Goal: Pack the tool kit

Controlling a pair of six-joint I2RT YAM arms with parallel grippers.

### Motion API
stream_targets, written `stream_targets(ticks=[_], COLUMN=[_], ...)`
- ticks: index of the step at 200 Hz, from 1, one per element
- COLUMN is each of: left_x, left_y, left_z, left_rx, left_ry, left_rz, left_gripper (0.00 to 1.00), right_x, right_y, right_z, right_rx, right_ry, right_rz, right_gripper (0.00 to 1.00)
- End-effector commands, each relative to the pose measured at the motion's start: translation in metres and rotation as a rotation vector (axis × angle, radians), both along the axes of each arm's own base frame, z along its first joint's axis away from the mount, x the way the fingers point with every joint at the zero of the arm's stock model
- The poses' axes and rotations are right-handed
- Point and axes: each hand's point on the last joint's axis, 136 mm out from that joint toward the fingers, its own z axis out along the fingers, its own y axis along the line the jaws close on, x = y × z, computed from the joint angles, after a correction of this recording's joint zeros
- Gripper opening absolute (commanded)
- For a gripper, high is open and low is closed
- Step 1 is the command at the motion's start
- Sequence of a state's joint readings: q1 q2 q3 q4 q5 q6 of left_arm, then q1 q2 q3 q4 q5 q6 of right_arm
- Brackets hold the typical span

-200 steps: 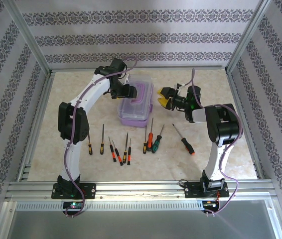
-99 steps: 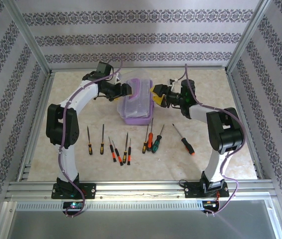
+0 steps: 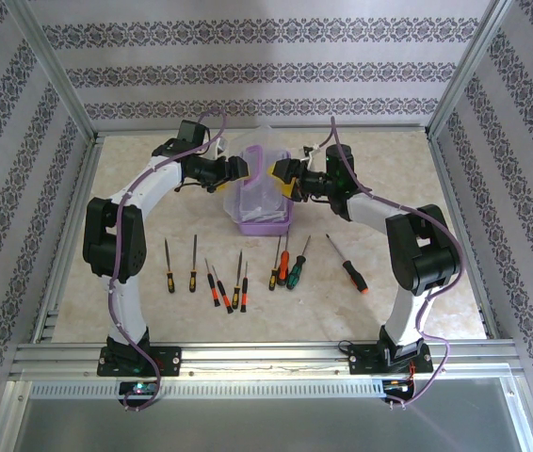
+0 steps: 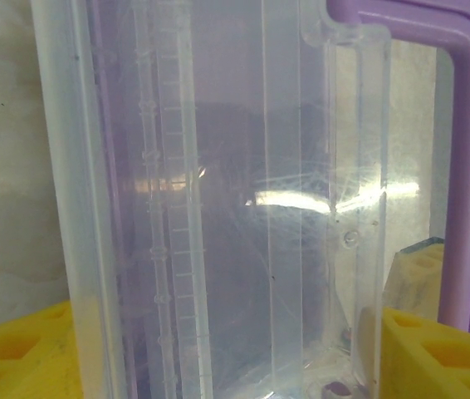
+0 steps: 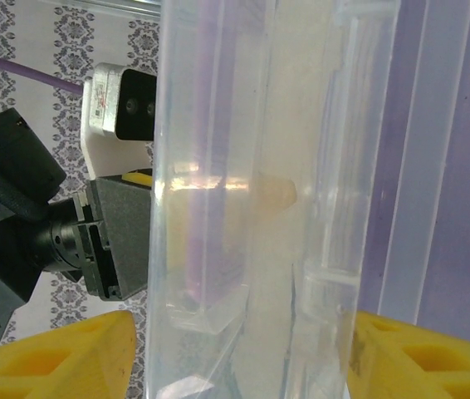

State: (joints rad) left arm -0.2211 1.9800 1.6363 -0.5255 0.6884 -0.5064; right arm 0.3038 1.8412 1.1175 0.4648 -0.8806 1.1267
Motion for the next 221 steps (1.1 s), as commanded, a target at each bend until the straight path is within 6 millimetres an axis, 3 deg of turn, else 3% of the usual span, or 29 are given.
stream_targets(ticks=[1, 47, 89, 114, 151, 189, 221], left_x=[-0.002, 0.008, 0.002, -0.009, -0.046, -0.085, -0.092], left_y=[-0.004, -0.001, 0.028, 0.047, 0.063, 0.062, 0.067], left_z=[0.042, 0.064, 0.092, 0.084, 0.060, 0.053, 0.057], left_rx=[-0.060, -0.068, -0.041, -0.005, 0.097, 0.294, 0.312], left_ry=[-0.087, -0.115, -0.204, -0.205, -0.159, -0.225, -0.287], left_rz=[-0.027, -0.034, 0.049, 0.096, 0.121, 0.089, 0.116], left_gripper=[0.80, 1.00, 1.00, 1.00, 1.00, 1.00, 1.00], right_x=[0.006, 0.011, 0.011, 0.013, 0.011, 0.006, 0.002], right_y=[0.003, 0.007, 0.007, 0.011, 0.021, 0.034, 0.049], right_z=[0.017, 0.016, 0.025, 0.030, 0.041, 0.047, 0.056], right_rx=[-0.003, -0.008, -0.043, -0.052, -0.090, -0.151, -0.165], right_ry=[-0.050, -0.058, -0.074, -0.080, -0.108, -0.129, -0.149], right_rz=[0.001, 0.004, 0.010, 0.016, 0.040, 0.067, 0.097], right_gripper=[0.65, 0.64, 0.64, 0.64, 0.64, 0.64, 0.64])
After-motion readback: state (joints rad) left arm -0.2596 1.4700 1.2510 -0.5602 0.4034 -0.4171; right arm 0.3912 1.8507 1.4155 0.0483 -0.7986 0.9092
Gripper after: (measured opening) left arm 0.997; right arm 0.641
